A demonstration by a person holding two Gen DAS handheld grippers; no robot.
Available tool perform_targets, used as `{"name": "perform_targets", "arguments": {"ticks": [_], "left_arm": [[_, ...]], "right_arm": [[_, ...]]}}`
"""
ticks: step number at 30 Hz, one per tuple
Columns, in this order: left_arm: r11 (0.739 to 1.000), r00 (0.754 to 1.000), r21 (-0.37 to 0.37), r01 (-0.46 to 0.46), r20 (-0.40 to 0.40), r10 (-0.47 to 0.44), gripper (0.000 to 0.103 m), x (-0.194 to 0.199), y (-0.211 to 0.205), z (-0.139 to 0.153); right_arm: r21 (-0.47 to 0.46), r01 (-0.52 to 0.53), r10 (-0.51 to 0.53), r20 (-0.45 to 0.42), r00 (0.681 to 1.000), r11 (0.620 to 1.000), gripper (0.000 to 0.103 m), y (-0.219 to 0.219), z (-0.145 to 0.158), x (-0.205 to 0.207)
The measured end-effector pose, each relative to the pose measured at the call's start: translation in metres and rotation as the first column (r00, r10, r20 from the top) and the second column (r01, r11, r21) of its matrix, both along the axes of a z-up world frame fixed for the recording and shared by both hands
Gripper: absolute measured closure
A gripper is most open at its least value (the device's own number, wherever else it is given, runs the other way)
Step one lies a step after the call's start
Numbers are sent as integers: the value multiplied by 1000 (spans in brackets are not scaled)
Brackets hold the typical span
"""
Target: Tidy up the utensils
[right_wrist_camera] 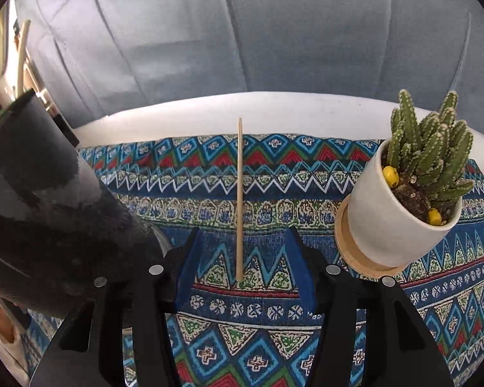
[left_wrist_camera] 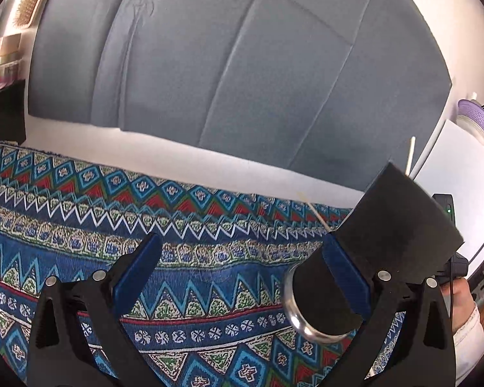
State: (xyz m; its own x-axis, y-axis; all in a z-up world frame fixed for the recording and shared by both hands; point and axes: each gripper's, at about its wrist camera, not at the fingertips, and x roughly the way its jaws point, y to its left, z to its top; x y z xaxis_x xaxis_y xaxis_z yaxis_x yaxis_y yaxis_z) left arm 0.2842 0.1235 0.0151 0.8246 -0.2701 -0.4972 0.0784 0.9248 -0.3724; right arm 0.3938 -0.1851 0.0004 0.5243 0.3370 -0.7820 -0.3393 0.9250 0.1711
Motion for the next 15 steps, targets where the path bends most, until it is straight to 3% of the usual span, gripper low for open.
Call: {"name": "perform_targets", "arguments": {"ticks": [4, 7, 13, 15], "left_arm": [[999, 999, 52, -8, -39, 10, 6, 5, -3, -5], [991, 998, 132, -2, -69, 12, 6, 8, -11, -10], [977, 987, 211, -16, -152, 49, 7, 16, -18, -18], [975, 979, 221, -20, -193, 63, 20, 19, -15, -23]], "right_arm": [[-39, 9, -9, -7, 1000, 999, 54, 4, -13, 11], [-49, 0, -1, -11, 1000, 999, 53, 7, -21, 16], [-104, -4, 8, 41, 999, 995, 54, 15, -23, 19], [-134, -4, 14, 71, 997, 991, 55, 24, -23, 18]]}}
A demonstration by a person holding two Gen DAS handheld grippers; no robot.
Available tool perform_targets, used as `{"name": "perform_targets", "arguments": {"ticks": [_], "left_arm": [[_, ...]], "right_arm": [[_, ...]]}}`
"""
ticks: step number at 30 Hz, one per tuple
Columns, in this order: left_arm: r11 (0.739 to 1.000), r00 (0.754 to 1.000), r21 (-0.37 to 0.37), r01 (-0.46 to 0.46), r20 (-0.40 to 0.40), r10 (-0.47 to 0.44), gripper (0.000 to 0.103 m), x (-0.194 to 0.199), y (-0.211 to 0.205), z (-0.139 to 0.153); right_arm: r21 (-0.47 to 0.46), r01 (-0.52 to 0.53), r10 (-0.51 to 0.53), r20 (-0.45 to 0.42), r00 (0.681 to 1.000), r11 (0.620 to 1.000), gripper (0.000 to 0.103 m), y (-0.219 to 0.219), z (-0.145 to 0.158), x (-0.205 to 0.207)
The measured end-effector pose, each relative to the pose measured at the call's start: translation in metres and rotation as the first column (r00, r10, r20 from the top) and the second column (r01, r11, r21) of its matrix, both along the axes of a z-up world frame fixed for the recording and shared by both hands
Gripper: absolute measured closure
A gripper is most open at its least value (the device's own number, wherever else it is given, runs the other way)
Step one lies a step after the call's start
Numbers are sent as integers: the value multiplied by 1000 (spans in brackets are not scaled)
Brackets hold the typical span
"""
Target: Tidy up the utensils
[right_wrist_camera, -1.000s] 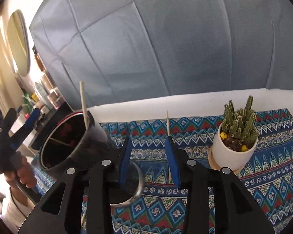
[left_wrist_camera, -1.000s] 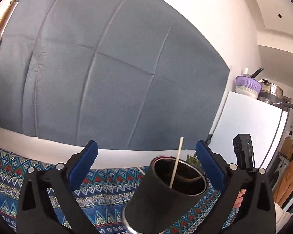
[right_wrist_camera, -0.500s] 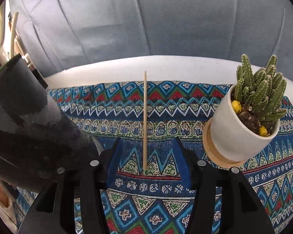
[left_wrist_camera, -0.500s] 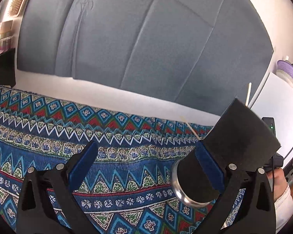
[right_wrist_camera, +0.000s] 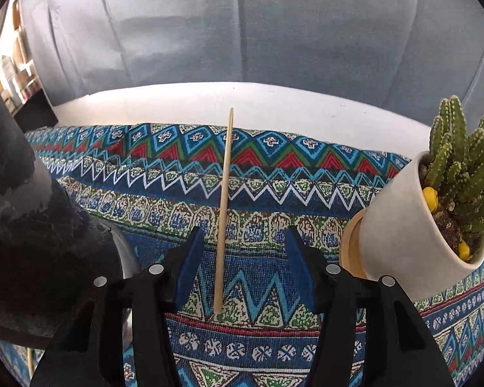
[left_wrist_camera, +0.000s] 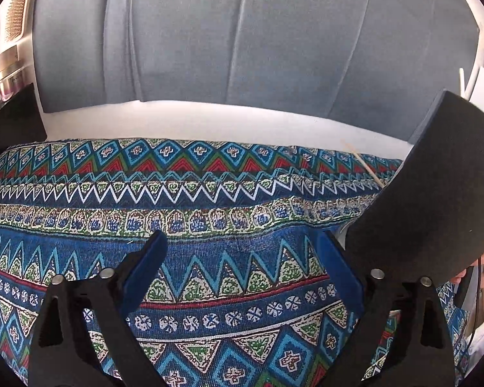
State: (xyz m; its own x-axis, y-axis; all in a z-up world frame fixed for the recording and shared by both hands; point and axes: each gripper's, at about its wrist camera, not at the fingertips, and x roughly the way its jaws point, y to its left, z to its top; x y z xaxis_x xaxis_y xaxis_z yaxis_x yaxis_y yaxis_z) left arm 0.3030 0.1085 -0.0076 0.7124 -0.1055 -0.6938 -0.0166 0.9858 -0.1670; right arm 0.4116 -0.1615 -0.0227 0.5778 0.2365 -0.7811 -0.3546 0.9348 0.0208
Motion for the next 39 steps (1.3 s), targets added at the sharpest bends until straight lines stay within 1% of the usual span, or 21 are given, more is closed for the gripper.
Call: {"name": "perform_targets", "arguments": {"ticks": [1, 2, 3, 4, 5, 6, 7, 8, 9, 10, 11, 12, 14, 18, 20, 23, 26, 29, 34, 37, 39], "left_arm": [[1000, 1000, 4, -9, -30, 9, 24, 3, 1, -4], [1000, 998, 1, -18, -63, 18, 30, 8, 4, -10], [1000, 996, -9, -22, -88, 22, 35, 10, 6, -13], [1000, 997, -7, -26, -77, 26, 37, 10, 6, -12], [1000, 996, 3, -31, -82, 31, 46, 10, 7, -12], [999, 996, 19, -33, -86, 34, 49, 10, 6, -13], [999, 996, 32, -29, -88, 32, 51, 10, 5, -12], [999, 995, 44, -25, -90, 29, 56, 10, 4, -12], [999, 996, 41, -19, -90, 23, 62, 10, 4, -12], [999, 996, 32, -14, -90, 17, 66, 11, 4, -13], [1000, 996, 26, -17, -90, 19, 74, 11, 6, -13], [1000, 996, 21, -15, -92, 16, 86, 11, 7, -13], [1000, 995, 10, -1, -96, 2, 97, 11, 9, -15], [998, 999, 64, 23, -51, -19, 98, 0, 2, -2], [997, 999, 70, 34, -23, -32, 98, -5, -1, 8], [994, 998, 91, 57, 20, -59, 98, -15, -9, 25], [992, 995, 96, 76, 59, -82, 98, -25, -15, 42], [992, 990, 83, 96, 95, -104, 98, -32, -20, 61], [992, 986, 84, 96, 132, -106, 98, -35, -25, 87], [993, 982, 75, 87, 159, -98, 98, -36, -27, 102], [994, 981, 59, 89, 169, -98, 98, -37, -28, 111]], "right_arm": [[10, 9, -9, -2, 1000, 1000, 56, -1, 0, 0], [12, 19, -19, -1, 1000, 1000, 63, -2, 0, 0], [11, 26, -26, 2, 1000, 1000, 72, -3, 1, 0], [12, 28, -28, 4, 1000, 1000, 76, -3, 1, 0], [10, 32, -32, 6, 999, 999, 84, -4, 1, 0], [8, 33, -33, 7, 999, 999, 92, -4, 1, 0], [4, 35, -35, 9, 999, 999, 95, -4, 1, 0], [4, 34, -34, 9, 999, 999, 97, -4, 2, 0], [5, 36, -36, 9, 999, 999, 98, -7, 2, -1], [11, 39, -39, 7, 999, 999, 98, -9, 2, -2], [23, 41, -41, 1, 999, 999, 98, -11, 3, -2], [37, 43, -43, -9, 999, 998, 98, -13, 3, -2], [93, 52, -49, -41, 998, 994, 98, -24, 6, -3], [161, 60, -57, -20, 998, 985, 98, -35, 23, -12], [185, 52, -53, 0, 999, 981, 98, -41, 38, -18], [219, 45, -59, 58, 997, 975, 98, -51, 67, -31], [274, 28, -60, 110, 992, 961, 98, -59, 96, -46], [315, -10, -47, 172, 984, 949, 98, -62, 125, -62], [405, -132, 20, 269, 963, 904, 98, -42, 158, -84], [439, -200, 66, 301, 951, 876, 98, -19, 166, -91], [464, -215, 74, 303, 950, 859, 98, -4, 166, -90]]}}
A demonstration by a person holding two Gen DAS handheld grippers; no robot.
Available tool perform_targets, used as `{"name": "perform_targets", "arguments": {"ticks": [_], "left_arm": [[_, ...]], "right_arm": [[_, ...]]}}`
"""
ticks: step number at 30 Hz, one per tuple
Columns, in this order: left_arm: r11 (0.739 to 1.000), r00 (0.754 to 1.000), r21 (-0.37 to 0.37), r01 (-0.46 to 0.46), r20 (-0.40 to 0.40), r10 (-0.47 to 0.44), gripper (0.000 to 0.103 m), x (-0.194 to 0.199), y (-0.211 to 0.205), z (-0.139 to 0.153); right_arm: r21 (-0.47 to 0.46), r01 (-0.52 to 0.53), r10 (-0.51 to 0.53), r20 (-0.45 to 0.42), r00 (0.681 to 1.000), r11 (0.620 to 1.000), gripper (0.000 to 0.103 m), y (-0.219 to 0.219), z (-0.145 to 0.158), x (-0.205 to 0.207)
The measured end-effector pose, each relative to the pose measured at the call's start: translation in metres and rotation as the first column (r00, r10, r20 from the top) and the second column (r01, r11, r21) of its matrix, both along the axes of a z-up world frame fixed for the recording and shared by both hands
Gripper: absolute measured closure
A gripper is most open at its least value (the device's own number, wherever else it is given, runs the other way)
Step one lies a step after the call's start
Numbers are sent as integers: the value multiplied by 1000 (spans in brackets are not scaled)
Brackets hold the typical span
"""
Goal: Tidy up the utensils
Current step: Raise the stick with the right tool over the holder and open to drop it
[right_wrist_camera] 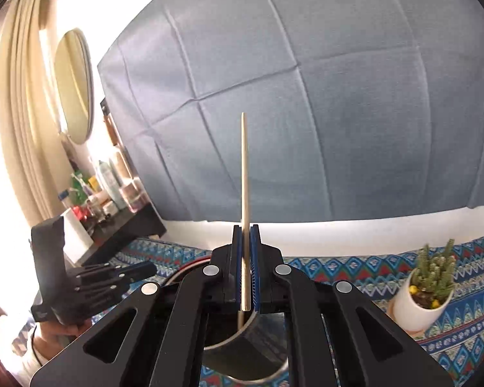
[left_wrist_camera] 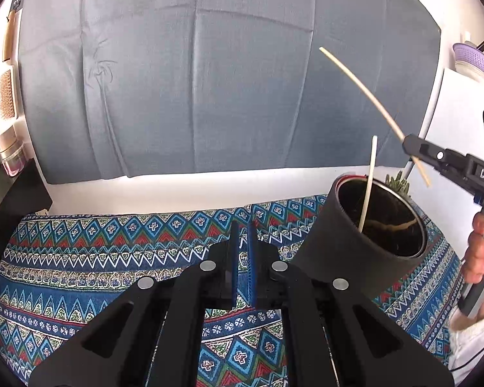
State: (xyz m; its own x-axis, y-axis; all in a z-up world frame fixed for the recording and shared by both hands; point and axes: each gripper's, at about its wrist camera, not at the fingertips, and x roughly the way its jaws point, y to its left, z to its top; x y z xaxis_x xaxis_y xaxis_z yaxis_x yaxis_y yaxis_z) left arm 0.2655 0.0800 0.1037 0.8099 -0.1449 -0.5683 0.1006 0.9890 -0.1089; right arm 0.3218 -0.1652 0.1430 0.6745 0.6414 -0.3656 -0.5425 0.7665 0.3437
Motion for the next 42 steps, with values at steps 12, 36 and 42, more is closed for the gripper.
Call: {"name": "perform_targets", "arguments": {"ticks": [12, 36, 42], "left_arm": [[999, 999, -10, 31, -20, -31, 98, 4, -13, 2], [999, 999, -18, 50, -19, -51, 93, -1, -17, -1], [999, 999, 3, 44, -10, -44, 66, -8, -19, -2]], "right_arm": [[-39, -38, 39, 36, 999, 999, 98, 43, -35, -5], [-391, -40, 74, 73, 995, 919, 96, 36, -23, -53], [-405, -15, 45, 65, 997, 914, 86, 31, -19, -53]]}}
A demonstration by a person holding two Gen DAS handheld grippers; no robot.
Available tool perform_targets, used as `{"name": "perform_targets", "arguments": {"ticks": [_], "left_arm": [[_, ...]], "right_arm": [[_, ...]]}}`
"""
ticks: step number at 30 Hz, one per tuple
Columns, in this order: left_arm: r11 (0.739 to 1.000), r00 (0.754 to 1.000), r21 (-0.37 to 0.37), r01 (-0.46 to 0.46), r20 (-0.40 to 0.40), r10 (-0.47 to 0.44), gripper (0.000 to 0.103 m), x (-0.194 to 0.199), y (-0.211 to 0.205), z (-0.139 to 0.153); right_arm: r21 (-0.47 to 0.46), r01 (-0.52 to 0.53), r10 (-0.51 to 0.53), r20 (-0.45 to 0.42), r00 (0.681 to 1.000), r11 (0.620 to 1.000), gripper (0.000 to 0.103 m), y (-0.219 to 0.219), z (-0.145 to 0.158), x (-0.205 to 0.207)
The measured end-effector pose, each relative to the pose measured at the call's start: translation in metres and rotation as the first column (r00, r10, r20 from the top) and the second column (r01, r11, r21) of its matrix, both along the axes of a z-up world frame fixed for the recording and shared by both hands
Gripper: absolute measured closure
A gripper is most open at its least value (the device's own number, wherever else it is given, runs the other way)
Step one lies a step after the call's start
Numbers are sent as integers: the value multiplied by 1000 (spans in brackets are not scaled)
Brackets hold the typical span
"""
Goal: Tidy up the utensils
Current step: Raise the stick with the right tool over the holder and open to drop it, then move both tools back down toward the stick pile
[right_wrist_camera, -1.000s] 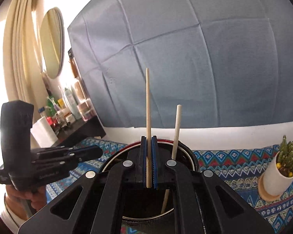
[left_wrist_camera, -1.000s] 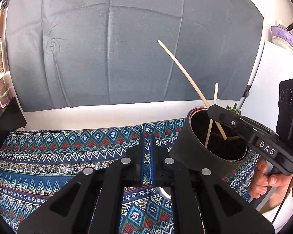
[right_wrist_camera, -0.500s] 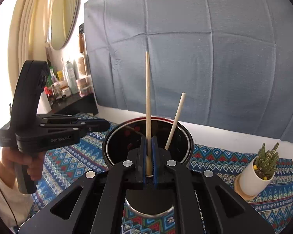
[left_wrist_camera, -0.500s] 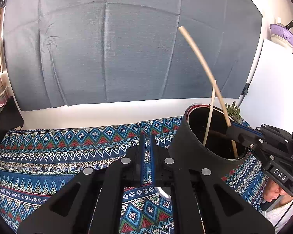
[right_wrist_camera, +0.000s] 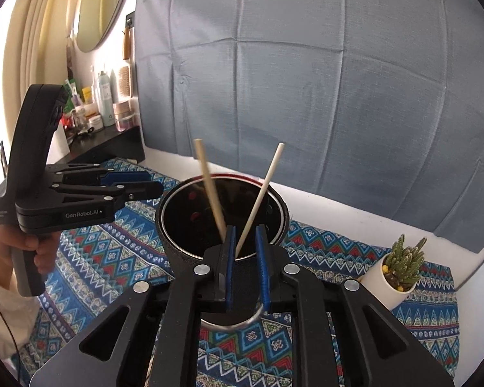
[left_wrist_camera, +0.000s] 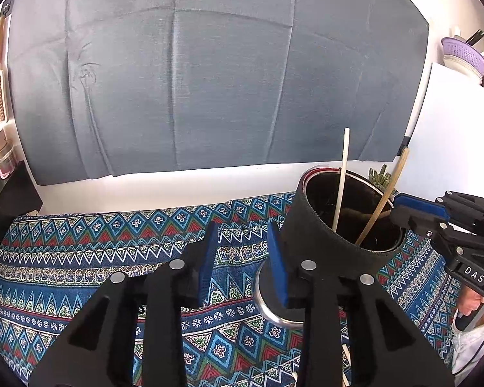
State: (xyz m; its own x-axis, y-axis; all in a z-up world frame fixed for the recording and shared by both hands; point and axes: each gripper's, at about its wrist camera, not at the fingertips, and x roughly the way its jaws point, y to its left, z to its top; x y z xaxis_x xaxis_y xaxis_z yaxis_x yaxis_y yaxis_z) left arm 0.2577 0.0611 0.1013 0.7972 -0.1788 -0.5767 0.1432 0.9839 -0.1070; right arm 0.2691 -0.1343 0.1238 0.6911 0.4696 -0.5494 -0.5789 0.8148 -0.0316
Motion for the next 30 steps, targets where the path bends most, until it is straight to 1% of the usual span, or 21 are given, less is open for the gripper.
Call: {"name": "perform_targets", "arguments": {"ticks": [1, 2, 3, 4, 5, 6, 7, 9, 10, 11, 12, 13, 16, 18, 20, 23, 27, 30], "left_arm": [[1000, 1000, -1, -4, -3, 4, 63, -1, 0, 0], [1000, 1000, -4, -7, -4, 7, 55, -1, 1, 0], [1000, 1000, -5, -11, -3, 11, 47, -2, 2, 0], [1000, 1000, -2, -15, 1, 15, 46, -4, 2, 0], [1000, 1000, 5, -20, 4, 20, 41, -5, 2, 0], [999, 1000, 19, -26, 5, 26, 34, -6, 3, 0], [999, 1000, 25, -31, 6, 31, 30, -8, 4, 0], [998, 999, 34, -48, 11, 48, 17, -11, 5, -1], [998, 998, 36, -60, 12, 59, 14, -13, 6, -1], [997, 998, 34, -69, 12, 69, 9, -15, 8, -1], [997, 997, 27, -77, 9, 77, 7, -17, 10, -2], [996, 996, 20, -85, 2, 85, 6, -18, 11, -3], [996, 996, -2, -84, -28, 84, 6, -20, 16, -8], [997, 996, -11, -78, -54, 77, 6, -22, 18, -13], [997, 993, 0, -81, -82, 81, 6, -24, 19, -20], [995, 991, 42, -86, -102, 90, 6, -32, 18, -29], [995, 987, 83, -52, -147, 64, 6, -43, 12, -44], [991, 987, 117, -68, -137, 83, 6, -55, 7, -57]], "right_arm": [[2, 2, -2, -1, 1000, 1000, 82, -1, 0, 0], [3, 6, -6, 0, 1000, 1000, 78, -2, 0, -1], [-2, 15, -15, 1, 1000, 1000, 71, -3, 1, -1], [-8, 27, -27, 8, 1000, 1000, 66, -4, 1, -2], [-13, 43, -42, 21, 999, 999, 56, -6, 1, -3], [-17, 53, -53, 33, 998, 998, 51, -7, 2, -4], [-20, 59, -58, 39, 998, 998, 50, -9, 2, -5], [-20, 68, -67, 47, 997, 998, 42, -13, 3, -7], [-22, 79, -78, 51, 996, 997, 32, -14, 3, -9], [-26, 89, -87, 53, 995, 996, 25, -16, 3, -9], [-27, 97, -95, 56, 994, 995, 21, -17, 3, -10], [-27, 102, -100, 60, 993, 994, 18, -18, 3, -12], [-39, 113, -110, 58, 992, 993, 17, -23, 0, -16], [-47, 125, -123, 42, 992, 991, 16, -27, -4, -17], [-49, 143, -142, 13, 990, 989, 15, -31, -11, -17], [-57, 168, -171, -66, 983, 984, 14, -37, -26, -16], [-73, 170, -180, -172, 969, 983, 14, -40, -51, -18], [-89, 171, -187, -232, 955, 981, 14, -41, -69, -24]]}}
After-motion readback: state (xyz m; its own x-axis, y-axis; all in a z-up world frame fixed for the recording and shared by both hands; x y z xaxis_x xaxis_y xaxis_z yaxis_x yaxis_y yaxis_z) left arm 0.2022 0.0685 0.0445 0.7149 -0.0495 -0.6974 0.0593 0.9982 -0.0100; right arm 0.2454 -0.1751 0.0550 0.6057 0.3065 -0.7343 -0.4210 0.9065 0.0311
